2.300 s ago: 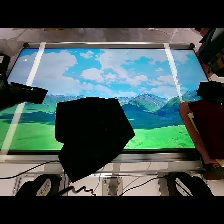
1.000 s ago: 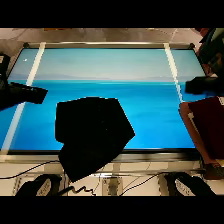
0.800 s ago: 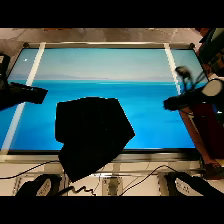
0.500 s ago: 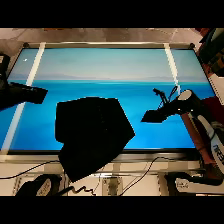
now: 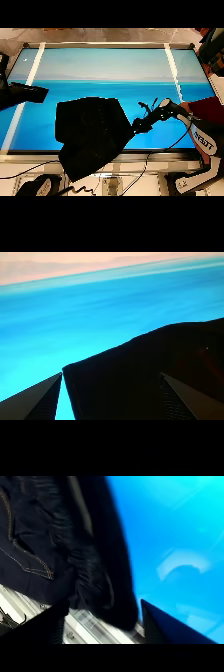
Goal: Fold the clothes and pants, and hang the long-sleeved shirts on hangers.
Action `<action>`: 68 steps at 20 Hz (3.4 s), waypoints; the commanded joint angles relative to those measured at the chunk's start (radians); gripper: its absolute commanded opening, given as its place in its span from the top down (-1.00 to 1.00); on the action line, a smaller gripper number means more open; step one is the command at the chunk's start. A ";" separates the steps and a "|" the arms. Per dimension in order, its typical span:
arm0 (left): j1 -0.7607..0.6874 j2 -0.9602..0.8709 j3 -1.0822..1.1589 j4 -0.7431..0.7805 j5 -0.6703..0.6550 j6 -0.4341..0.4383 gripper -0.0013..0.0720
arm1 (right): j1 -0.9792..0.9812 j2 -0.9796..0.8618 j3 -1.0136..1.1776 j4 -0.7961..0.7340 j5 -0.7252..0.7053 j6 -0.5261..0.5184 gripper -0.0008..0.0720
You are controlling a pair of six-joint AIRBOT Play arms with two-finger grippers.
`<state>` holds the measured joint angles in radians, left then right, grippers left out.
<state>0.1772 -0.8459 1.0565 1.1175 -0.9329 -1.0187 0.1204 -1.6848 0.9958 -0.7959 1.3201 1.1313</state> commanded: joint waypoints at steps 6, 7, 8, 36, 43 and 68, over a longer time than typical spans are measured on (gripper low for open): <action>-0.001 -0.013 -0.001 -0.002 -0.221 -0.007 -0.92 | 0.124 -0.019 0.097 -0.013 -0.082 -0.001 0.83; 0.000 -0.017 -0.001 0.000 -0.240 -0.008 -0.92 | 0.126 -0.019 0.117 -0.013 -0.098 -0.001 0.90; -0.001 -0.021 -0.001 0.001 -0.242 -0.027 -0.92 | 0.121 -0.016 0.140 -0.014 -0.122 0.000 0.90; -0.353 -0.153 -0.649 -0.253 -0.303 -0.261 -0.90 | 0.006 0.692 -0.476 0.156 -0.489 0.092 0.90; -0.257 -0.149 -0.609 -0.069 -0.320 -0.261 -0.90 | 0.011 0.692 -0.476 0.171 -0.488 0.091 0.90; -0.138 -0.281 -0.382 -0.499 -0.411 0.097 0.94 | 0.011 0.696 -0.198 0.047 -0.356 0.042 0.90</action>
<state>-0.0124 -1.1595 0.5400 0.6441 -1.2724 -0.9527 0.1307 -0.9897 0.6804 -0.6716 0.8806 1.1988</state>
